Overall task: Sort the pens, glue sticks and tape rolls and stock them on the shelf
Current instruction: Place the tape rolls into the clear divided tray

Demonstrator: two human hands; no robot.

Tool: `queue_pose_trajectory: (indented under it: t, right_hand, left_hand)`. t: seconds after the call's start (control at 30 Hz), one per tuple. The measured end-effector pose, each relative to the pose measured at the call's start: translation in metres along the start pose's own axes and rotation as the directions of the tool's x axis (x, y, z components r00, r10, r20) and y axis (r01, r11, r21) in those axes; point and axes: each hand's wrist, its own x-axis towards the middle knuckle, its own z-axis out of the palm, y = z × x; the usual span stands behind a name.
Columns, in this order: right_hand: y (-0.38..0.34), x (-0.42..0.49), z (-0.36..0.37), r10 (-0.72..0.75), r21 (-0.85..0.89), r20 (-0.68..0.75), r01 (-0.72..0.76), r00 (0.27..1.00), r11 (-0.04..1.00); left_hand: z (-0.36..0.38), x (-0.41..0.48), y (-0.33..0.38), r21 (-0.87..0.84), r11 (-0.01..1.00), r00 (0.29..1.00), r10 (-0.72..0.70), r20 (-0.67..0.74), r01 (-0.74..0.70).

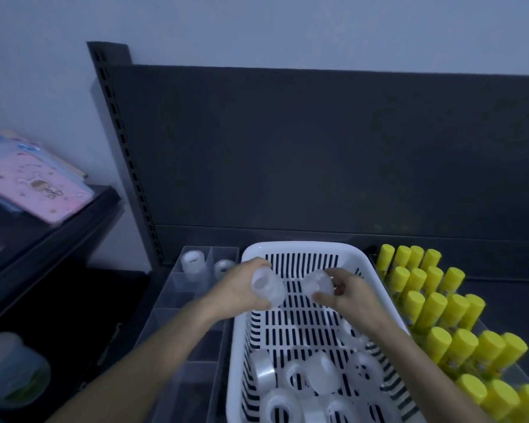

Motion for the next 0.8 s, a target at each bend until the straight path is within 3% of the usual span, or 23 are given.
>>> queue_pose_trajectory:
  t: [0.13,0.3,0.5,0.63,0.8]
  right_hand:
    - [-0.040,0.027,0.021,-0.108,-0.035,0.037,0.109,0.994,0.993]
    - [-0.087,0.071,0.060,-0.170,-0.066,0.068,0.174,0.983,0.982]
    - [-0.116,0.112,0.116,-0.159,-0.319,0.131,0.193,0.979,0.928]
    - [-0.124,0.122,0.134,-0.100,-0.594,0.187,0.194,0.977,0.781]
    - [-0.124,0.126,0.147,-0.099,-0.708,0.170,0.192,0.980,0.680]
  left_hand:
    - [-0.053,-0.021,-0.039,-0.116,0.993,0.986,-0.045,-0.160,0.027]
    - [-0.091,-0.043,-0.080,-0.228,0.971,0.957,-0.126,-0.262,0.066]
    - [-0.103,-0.045,-0.110,-0.301,0.949,0.952,-0.173,-0.252,0.093]
    - [-0.109,-0.038,-0.121,-0.296,0.951,0.965,-0.152,-0.216,0.083]
    - [-0.109,-0.027,-0.135,-0.251,0.964,0.972,-0.141,-0.188,0.092]
